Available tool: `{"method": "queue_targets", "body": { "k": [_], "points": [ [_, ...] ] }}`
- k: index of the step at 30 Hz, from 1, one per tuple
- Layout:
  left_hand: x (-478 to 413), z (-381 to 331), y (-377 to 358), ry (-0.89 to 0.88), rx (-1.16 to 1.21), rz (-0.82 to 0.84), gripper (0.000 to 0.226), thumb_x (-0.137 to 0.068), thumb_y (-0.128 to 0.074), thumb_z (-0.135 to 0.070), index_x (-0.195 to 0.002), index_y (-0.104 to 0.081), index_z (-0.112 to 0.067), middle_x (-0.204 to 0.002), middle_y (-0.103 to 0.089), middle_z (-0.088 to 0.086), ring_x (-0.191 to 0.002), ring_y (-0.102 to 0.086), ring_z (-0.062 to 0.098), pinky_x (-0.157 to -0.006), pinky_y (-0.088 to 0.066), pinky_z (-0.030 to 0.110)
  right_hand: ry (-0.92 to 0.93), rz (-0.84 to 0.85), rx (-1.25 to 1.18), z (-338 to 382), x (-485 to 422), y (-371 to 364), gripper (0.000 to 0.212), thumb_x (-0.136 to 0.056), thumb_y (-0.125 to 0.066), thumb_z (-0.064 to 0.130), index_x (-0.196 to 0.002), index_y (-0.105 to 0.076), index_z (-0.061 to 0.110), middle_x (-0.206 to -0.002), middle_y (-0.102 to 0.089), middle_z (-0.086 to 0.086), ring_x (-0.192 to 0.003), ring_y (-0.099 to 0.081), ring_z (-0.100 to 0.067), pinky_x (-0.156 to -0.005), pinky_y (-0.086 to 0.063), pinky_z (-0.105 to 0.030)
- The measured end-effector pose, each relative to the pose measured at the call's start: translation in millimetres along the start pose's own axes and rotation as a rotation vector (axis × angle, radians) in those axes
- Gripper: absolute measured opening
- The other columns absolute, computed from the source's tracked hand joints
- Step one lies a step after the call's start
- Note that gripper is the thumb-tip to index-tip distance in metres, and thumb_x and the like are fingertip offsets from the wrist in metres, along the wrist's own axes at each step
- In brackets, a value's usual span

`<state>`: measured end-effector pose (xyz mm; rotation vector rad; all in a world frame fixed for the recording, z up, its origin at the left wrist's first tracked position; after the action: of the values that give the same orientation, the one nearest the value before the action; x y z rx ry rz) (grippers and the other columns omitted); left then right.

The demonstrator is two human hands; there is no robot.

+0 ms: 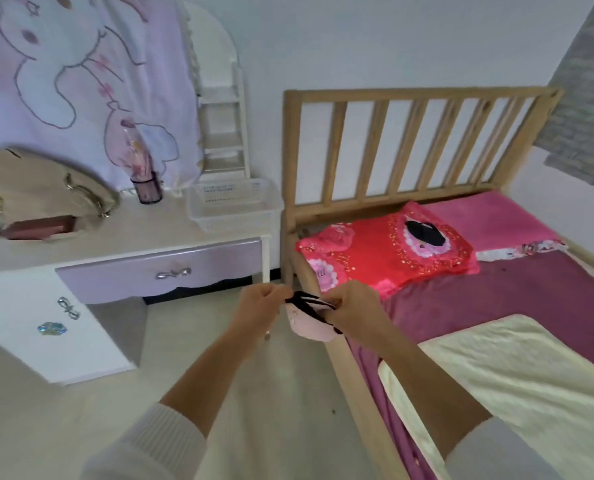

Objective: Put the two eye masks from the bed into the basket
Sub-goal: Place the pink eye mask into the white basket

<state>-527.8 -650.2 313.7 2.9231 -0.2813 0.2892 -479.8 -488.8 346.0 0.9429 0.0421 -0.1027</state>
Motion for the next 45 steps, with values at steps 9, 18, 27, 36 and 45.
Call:
{"method": "queue_targets", "body": {
  "k": [9, 18, 27, 36, 45],
  "points": [
    [-101.0, 35.3, 104.8, 0.316, 0.451, -0.288, 0.023, -0.076, -0.061, -0.015, -0.055, -0.053, -0.011, -0.047, -0.045, 0.001, -0.044, -0.037, 0.016, -0.052, -0.033, 0.028, -0.162, 0.045, -0.359, 42.9, -120.5, -57.2, 0.012, -0.073, -0.070, -0.004, -0.079, -0.078, 0.003, -0.028, -0.050, 0.019, -0.026, -0.042, 0.003, -0.032, -0.027, -0.006],
    [-242.8, 21.1, 147.4, 0.168, 0.225, -0.213, 0.020, -0.082, -0.063, -0.018, -0.063, -0.063, -0.013, -0.056, -0.052, 0.000, -0.053, -0.043, 0.015, -0.051, -0.034, 0.025, -0.219, 0.191, -0.540, 44.6, -275.9, -96.0, 0.012, -0.070, -0.077, 0.000, -0.080, -0.079, 0.007, -0.066, -0.071, -0.014, -0.058, -0.060, -0.015, -0.064, -0.045, -0.026],
    [-405.3, -26.6, 188.9, 0.064, 0.019, -0.190, 0.017, -0.083, -0.065, -0.031, -0.081, -0.070, -0.014, -0.077, -0.065, -0.001, -0.072, -0.058, 0.016, -0.063, -0.043, 0.026, -0.242, 0.092, -0.636, 42.3, -480.4, -105.8, 0.013, -0.079, -0.070, -0.002, -0.085, -0.064, 0.009, -0.080, -0.067, -0.008, -0.073, -0.062, -0.020, -0.067, -0.053, -0.021],
    [-497.6, 32.6, 223.0, 0.137, -0.559, -0.293, 0.057, -0.092, -0.053, -0.019, -0.145, -0.031, -0.012, -0.153, -0.029, 0.013, -0.140, -0.027, 0.031, -0.108, -0.034, 0.041, -0.526, 0.322, -0.422, 1.8, -585.3, -233.5, 0.009, -0.083, -0.064, 0.002, -0.088, -0.071, 0.004, -0.075, -0.063, -0.008, -0.060, -0.056, -0.015, -0.037, -0.040, -0.014],
    [-512.1, 64.4, 217.9, 0.141, -0.670, -0.154, 0.071, -0.091, -0.037, -0.001, -0.152, -0.002, -0.005, -0.163, -0.006, 0.010, -0.149, -0.007, 0.027, -0.119, -0.019, 0.037, -0.669, 0.446, -0.374, -22.0, -582.5, -303.0, 0.029, -0.086, -0.058, 0.005, -0.113, -0.066, 0.001, -0.091, -0.065, -0.018, -0.065, -0.058, -0.022, -0.052, -0.047, -0.027]
  ]
}}
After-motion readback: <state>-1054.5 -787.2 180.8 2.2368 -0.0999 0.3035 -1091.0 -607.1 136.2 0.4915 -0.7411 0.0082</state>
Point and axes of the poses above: each hand's wrist, its own x-axis away from the middle knuckle, its own y-axis out of the back of the hand, z = x × y, the point moved 5 cm from there along -x, towards the middle knuckle
